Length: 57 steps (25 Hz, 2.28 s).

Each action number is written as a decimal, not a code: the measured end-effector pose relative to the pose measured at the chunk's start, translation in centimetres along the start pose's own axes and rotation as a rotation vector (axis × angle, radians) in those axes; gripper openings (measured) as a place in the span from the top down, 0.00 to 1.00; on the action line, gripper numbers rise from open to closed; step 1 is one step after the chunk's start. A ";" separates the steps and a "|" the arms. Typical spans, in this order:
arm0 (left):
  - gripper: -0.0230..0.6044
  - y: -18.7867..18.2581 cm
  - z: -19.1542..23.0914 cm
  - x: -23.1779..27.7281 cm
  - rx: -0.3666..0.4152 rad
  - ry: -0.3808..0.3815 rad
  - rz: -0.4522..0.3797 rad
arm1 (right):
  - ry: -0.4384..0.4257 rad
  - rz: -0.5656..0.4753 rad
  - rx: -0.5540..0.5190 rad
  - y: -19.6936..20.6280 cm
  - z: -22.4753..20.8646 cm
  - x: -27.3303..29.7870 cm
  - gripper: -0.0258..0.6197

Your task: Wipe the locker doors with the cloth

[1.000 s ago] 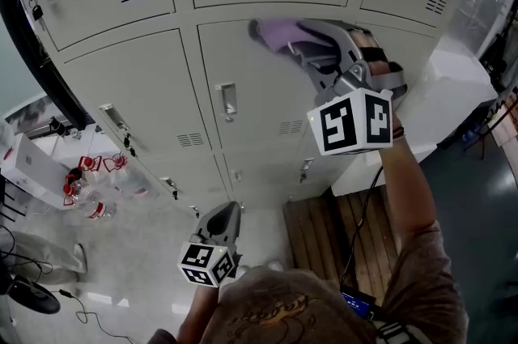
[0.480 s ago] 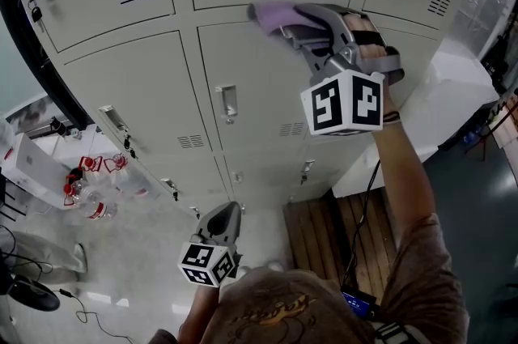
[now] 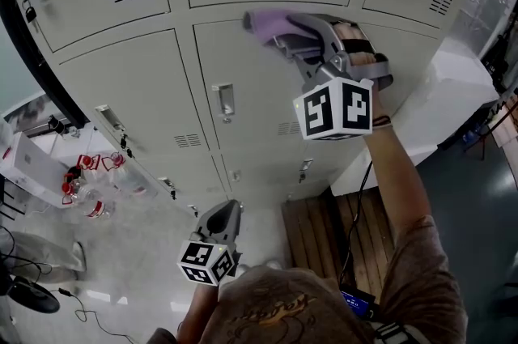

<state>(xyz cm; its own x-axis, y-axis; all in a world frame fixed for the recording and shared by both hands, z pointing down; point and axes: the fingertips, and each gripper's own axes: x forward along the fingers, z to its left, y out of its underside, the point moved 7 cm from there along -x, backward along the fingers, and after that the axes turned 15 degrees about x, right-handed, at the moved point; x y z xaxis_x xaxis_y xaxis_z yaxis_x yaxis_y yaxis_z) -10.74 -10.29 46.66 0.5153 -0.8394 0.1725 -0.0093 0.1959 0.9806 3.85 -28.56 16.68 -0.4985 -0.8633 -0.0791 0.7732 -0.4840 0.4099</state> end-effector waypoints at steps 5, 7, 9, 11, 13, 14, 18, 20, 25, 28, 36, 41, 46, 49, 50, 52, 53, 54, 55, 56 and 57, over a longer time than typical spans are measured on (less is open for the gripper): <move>0.96 0.1 -0.3 0.1 0.000 0.005 0.006 | -0.020 0.006 0.017 1.1 2.0 -0.2 0.88; 0.96 0.1 -0.4 0.1 0.000 0.006 0.007 | -0.033 0.009 0.030 1.6 3.1 -0.3 0.88; 0.96 0.2 -0.4 0.1 -0.002 0.006 0.009 | -0.047 0.014 0.045 2.2 4.2 -0.4 0.88; 0.96 0.3 -0.4 0.1 -0.005 0.004 0.011 | -0.060 0.020 0.053 2.7 5.1 -0.4 0.88; 0.96 0.3 -0.5 0.1 -0.006 0.004 0.013 | -0.074 0.028 0.057 3.1 6.0 -0.5 0.88; 0.96 0.3 -0.5 0.1 -0.006 0.004 0.013 | -0.081 0.032 0.058 3.3 6.5 -0.5 0.88; 0.96 0.4 -0.6 0.2 -0.008 0.006 0.013 | -0.101 0.049 0.072 4.2 8.2 -0.7 0.88; 0.96 0.4 -0.7 0.2 -0.013 0.006 0.012 | -0.114 0.060 0.074 4.6 9.1 -0.7 0.88; 0.96 0.4 -0.7 0.1 -0.012 0.006 0.012 | -0.149 0.082 0.089 5.6 11.6 -0.9 0.88; 0.96 0.4 -0.8 0.1 -0.010 0.006 0.012 | -0.174 0.098 0.087 6.3 13.1 -1.0 0.88; 0.96 0.4 -0.8 0.0 -0.010 0.005 0.013 | -0.267 0.154 0.104 8.4 18.1 -1.2 0.88; 0.96 0.6 -0.6 -0.4 -0.012 -0.004 0.016 | -0.303 0.183 0.118 9.7 21.4 -1.4 0.88; 0.96 0.7 -0.6 -0.7 -0.010 -0.008 0.020 | -0.361 0.241 0.153 11.4 24.8 -1.5 0.88; 0.96 0.8 -0.6 -0.8 -0.008 -0.009 0.026 | -0.387 0.263 0.180 12.1 26.3 -1.5 0.88; 0.96 0.8 -0.6 -0.8 -0.007 -0.008 0.027 | -0.398 0.273 0.183 12.4 26.8 -1.5 0.88; 0.96 0.8 -0.7 -0.8 -0.005 -0.007 0.028 | -0.420 0.294 0.186 12.9 27.8 -1.5 0.88; 0.96 0.8 -0.8 -0.8 -0.003 -0.006 0.028 | -0.429 0.304 0.187 13.2 28.3 -1.6 0.88; 0.96 0.8 -0.8 -0.9 -0.002 -0.006 0.028 | -0.435 0.312 0.189 13.4 28.6 -1.6 0.88; 0.96 0.8 -0.8 -0.9 0.000 -0.006 0.028 | -0.439 0.318 0.195 13.6 28.9 -1.6 0.88; 0.96 0.8 -0.8 -0.9 0.001 -0.007 0.029 | -0.442 0.322 0.206 13.8 29.2 -1.6 0.88; 0.96 0.8 -0.7 -1.0 0.001 -0.009 0.030 | -0.449 0.329 0.216 14.0 29.5 -1.6 0.88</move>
<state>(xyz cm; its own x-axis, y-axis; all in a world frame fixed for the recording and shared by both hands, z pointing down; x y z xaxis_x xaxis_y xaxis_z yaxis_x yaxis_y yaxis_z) -10.64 -8.94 47.23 0.5075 -0.8375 0.2026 -0.0255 0.2204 0.9751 3.88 -29.68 49.38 -0.3996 -0.7954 0.4558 0.8413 -0.1207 0.5269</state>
